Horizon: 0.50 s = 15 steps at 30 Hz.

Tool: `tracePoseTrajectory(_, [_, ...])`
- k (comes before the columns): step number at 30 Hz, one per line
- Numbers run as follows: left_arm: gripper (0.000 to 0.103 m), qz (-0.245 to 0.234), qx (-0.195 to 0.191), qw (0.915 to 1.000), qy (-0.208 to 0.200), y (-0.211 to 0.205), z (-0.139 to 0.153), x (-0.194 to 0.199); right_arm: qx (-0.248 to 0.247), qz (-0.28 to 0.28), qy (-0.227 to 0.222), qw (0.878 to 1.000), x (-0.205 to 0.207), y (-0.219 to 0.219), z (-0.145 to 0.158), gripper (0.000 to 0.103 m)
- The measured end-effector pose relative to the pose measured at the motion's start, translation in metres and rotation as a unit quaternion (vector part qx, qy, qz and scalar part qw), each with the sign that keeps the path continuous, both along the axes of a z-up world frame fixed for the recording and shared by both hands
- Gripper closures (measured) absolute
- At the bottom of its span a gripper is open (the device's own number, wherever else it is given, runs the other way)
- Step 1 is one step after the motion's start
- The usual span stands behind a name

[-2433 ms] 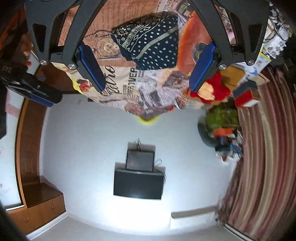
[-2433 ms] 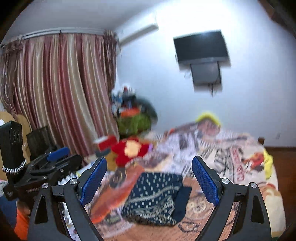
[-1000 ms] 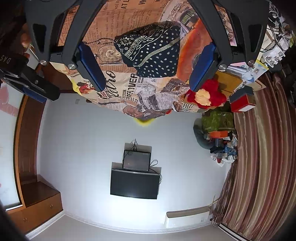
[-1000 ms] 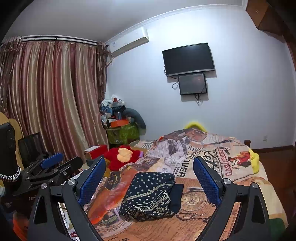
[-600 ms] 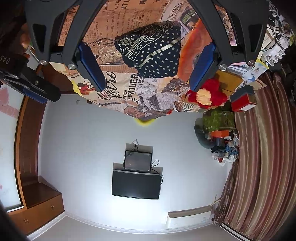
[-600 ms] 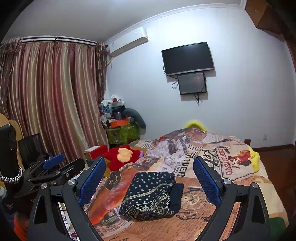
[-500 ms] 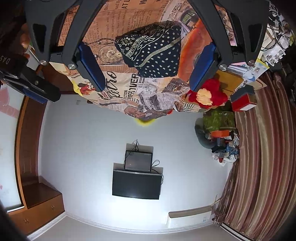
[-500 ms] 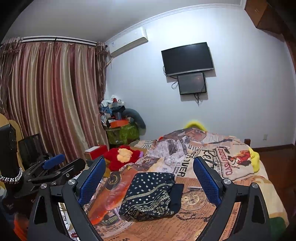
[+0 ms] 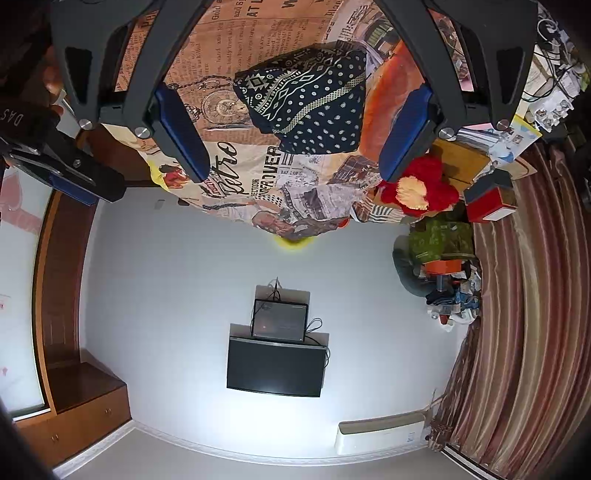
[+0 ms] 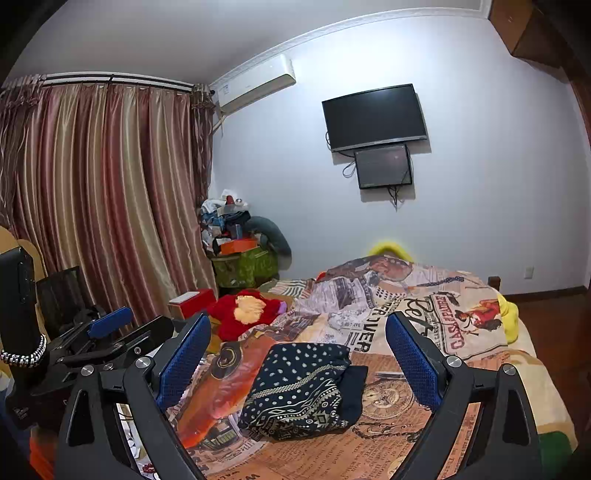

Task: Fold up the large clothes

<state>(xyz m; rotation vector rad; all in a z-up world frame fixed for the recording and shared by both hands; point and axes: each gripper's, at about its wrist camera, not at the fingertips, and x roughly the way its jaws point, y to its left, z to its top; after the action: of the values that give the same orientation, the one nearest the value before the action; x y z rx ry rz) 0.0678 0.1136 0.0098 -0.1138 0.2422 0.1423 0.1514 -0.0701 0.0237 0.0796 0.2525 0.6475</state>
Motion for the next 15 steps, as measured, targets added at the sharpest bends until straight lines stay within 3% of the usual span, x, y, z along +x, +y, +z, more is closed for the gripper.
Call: tracePoseTrajectory(15, [0.01,-0.023,-0.017,0.9996,0.0,0.0073,0.0012,0.0002,0.002,-0.004,-0.008,1.0,-0.0034,0.0025,0.0011,0.008])
